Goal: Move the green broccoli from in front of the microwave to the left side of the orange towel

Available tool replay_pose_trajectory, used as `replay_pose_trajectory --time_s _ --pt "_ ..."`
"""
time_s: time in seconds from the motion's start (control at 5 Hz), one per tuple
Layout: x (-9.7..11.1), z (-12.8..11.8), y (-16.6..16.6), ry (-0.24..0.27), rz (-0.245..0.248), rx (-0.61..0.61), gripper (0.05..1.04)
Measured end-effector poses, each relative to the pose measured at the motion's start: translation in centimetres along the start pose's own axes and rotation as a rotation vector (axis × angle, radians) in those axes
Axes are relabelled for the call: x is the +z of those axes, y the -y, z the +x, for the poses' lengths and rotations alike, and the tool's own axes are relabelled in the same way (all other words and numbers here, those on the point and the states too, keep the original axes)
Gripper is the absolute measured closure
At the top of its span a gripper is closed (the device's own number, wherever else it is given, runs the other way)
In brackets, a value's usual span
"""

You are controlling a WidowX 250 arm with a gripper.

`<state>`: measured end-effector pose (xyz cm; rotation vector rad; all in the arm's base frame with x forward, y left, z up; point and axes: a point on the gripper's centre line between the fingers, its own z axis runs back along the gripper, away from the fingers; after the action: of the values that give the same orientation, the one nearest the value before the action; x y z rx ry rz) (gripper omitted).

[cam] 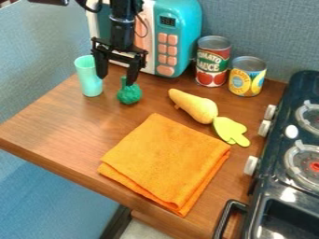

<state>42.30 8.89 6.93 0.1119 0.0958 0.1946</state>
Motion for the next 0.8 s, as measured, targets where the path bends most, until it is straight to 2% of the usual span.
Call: replay_pose_trajectory --time_s 0.2,0.4,0.6,0.8 --pt "-1.2 0.4 0.1 -0.019 -0.001 0.012 0.083" --pt "-1.1 0.9 0.3 -0.007 -0.007 0.028 0.083" --pt "-1.9 1.4 0.8 -0.018 -0.012 0.026 0.121" --pt "-1.7 1.4 2.3 -0.015 -0.009 0.010 0.386"
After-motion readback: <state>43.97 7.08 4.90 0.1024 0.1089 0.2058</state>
